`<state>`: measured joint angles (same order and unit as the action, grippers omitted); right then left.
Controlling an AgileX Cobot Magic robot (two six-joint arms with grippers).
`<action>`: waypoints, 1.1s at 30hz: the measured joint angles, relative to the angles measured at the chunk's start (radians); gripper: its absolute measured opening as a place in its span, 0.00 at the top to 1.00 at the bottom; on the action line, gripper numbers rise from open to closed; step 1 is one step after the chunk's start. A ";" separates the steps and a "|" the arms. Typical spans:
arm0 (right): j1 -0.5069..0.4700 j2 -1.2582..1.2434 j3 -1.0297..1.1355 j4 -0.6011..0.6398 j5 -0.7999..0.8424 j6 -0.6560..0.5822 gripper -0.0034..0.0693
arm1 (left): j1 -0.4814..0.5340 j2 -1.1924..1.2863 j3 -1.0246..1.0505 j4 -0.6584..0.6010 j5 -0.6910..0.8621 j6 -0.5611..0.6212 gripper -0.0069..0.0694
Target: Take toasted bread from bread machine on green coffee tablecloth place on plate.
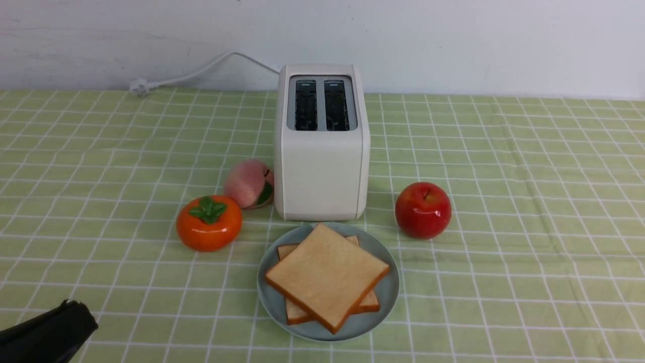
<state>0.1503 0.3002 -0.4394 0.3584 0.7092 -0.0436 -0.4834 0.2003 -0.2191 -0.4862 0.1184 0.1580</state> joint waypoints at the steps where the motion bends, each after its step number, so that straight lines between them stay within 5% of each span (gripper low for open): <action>1: 0.000 -0.005 0.018 0.000 -0.042 0.001 0.93 | 0.000 0.000 0.000 0.000 0.000 0.000 0.93; 8: 0.000 -0.006 0.079 0.004 -0.225 0.001 0.92 | 0.000 0.000 0.000 -0.002 0.000 0.000 0.93; 33: 0.000 -0.006 0.079 0.005 -0.229 0.001 0.89 | 0.000 0.000 0.000 -0.004 0.000 0.000 0.93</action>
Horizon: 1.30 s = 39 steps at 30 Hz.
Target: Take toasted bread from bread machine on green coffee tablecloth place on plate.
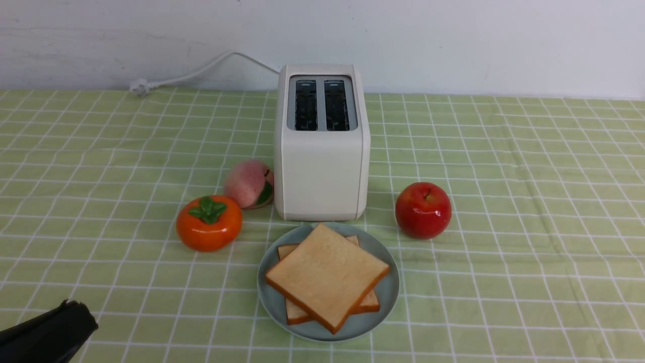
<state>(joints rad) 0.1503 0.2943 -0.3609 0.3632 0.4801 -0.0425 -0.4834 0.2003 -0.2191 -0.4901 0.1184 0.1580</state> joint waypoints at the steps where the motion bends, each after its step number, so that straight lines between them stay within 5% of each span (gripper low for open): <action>1: 0.000 -0.002 0.000 0.000 0.000 0.000 0.89 | 0.000 0.000 0.000 0.000 0.000 0.000 0.92; 15: -0.003 -0.152 0.000 -0.005 0.006 0.000 0.87 | 0.000 0.000 0.000 0.000 0.000 0.000 0.92; 24: -0.074 -0.223 0.117 -0.224 -0.031 -0.001 0.96 | 0.000 0.000 0.000 0.000 0.000 0.000 0.92; 30: -0.101 -0.304 0.364 -0.264 -0.120 -0.001 0.98 | 0.000 0.000 0.000 0.000 0.000 0.000 0.92; 39: -0.101 -0.305 0.377 -0.346 -0.086 -0.001 0.98 | 0.000 0.000 0.000 0.000 0.000 0.000 0.91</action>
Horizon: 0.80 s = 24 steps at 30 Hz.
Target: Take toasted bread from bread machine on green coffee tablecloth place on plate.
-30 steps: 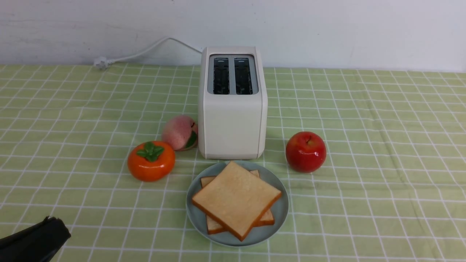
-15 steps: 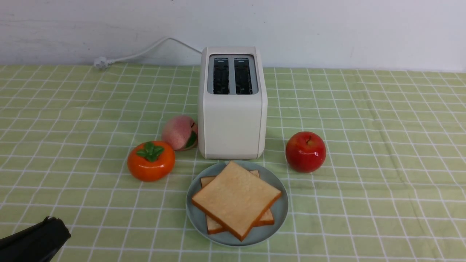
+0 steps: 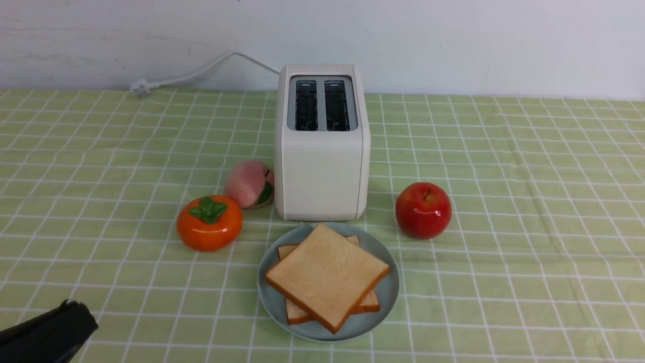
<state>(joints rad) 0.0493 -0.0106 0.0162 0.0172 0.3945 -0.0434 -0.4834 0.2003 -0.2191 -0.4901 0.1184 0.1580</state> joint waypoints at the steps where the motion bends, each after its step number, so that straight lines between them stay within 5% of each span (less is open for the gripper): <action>1: 0.000 0.000 0.000 -0.002 0.000 0.000 0.98 | 0.000 0.000 0.000 0.000 0.000 0.000 0.91; 24: 0.000 0.000 0.000 -0.006 0.001 0.000 0.96 | 0.000 0.000 0.000 0.000 0.000 0.000 0.88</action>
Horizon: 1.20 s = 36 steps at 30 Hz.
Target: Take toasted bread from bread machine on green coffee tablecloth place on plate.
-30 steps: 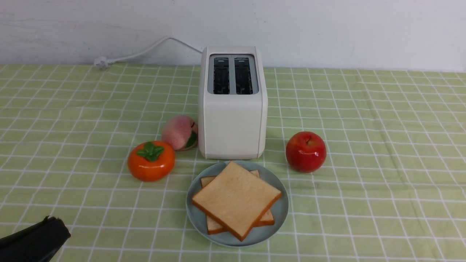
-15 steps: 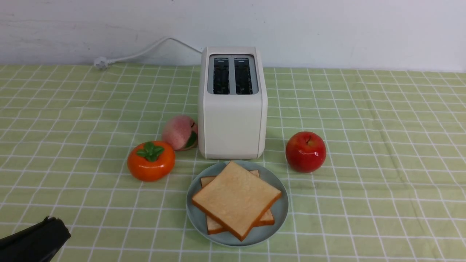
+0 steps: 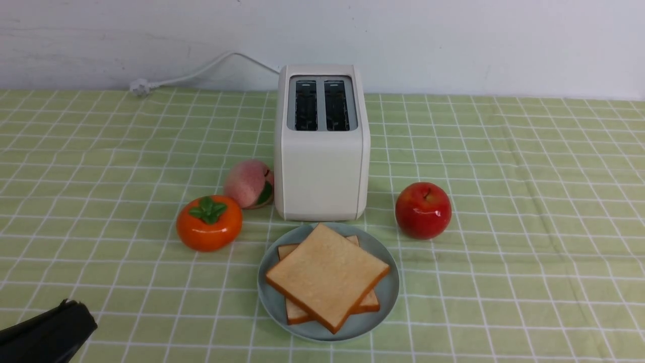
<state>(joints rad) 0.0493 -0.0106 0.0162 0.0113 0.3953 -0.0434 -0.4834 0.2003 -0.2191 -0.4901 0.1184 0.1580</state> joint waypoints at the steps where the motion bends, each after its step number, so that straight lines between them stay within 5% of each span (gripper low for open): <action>1: 0.000 0.000 0.000 0.000 0.000 0.000 0.96 | 0.000 0.000 0.000 0.000 0.000 0.000 0.88; 12: 0.000 0.000 0.000 0.000 0.000 0.000 0.95 | 0.001 0.000 0.010 0.011 -0.042 0.001 0.87; 25: 0.000 0.000 0.000 0.000 0.000 0.000 0.93 | 0.429 -0.209 0.205 0.369 0.104 -0.195 0.93; 29: 0.000 0.000 0.000 0.000 0.000 0.000 0.93 | 0.454 -0.210 0.248 0.387 0.258 -0.255 0.93; 36: 0.000 0.000 0.000 0.000 0.001 0.000 0.92 | 0.454 -0.210 0.249 0.388 0.267 -0.274 0.93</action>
<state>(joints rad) 0.0493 -0.0106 0.0162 0.0109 0.3964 -0.0434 -0.0295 -0.0101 0.0300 -0.1026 0.3856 -0.1156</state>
